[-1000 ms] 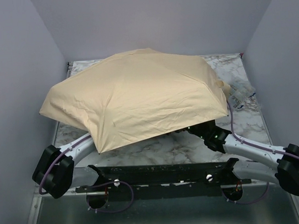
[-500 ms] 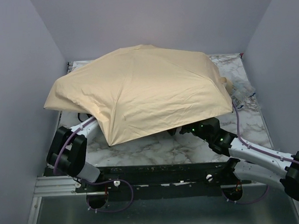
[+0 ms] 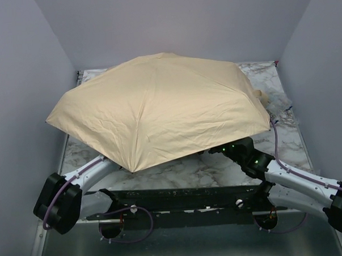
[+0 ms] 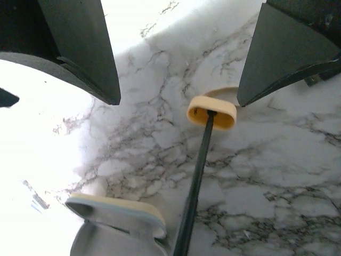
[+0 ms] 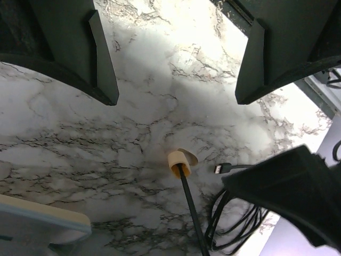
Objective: Open the umbrella
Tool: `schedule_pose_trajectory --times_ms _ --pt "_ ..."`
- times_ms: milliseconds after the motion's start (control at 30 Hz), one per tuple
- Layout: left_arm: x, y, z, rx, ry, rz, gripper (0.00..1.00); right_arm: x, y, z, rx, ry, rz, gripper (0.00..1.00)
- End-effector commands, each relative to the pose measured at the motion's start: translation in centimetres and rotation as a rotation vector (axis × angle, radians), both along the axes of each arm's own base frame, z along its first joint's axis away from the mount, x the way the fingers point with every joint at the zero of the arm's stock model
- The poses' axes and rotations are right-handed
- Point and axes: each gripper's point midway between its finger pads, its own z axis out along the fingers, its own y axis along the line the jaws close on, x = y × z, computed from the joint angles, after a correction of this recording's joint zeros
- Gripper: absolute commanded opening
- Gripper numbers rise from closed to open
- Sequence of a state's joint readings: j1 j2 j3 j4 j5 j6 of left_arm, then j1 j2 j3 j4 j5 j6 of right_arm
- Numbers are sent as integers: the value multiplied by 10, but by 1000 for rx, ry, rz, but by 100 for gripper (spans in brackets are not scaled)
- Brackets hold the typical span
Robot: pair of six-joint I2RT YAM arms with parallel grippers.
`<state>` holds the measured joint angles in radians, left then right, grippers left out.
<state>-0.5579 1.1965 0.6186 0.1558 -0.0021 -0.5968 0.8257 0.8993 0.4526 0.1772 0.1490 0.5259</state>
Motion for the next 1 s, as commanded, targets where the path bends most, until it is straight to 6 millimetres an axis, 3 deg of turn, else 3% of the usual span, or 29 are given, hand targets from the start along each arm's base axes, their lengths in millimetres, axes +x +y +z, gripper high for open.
schedule_pose_trajectory --times_ms 0,200,467,700,967 --pt "-12 -7 10 -47 -72 -42 94 3 -14 -5 -19 -12 -70 100" --pt "-33 -11 18 -94 -175 -110 95 -5 -16 -5 -3 -39 -38 100" --pt "-68 -1 10 -128 -251 -154 98 -14 -32 -3 25 -73 -58 100" --pt "-76 10 9 -125 -268 -128 98 -14 -35 3 35 -94 -67 100" --pt "-71 17 9 -111 -270 -82 98 -13 -33 -2 21 -79 -65 100"
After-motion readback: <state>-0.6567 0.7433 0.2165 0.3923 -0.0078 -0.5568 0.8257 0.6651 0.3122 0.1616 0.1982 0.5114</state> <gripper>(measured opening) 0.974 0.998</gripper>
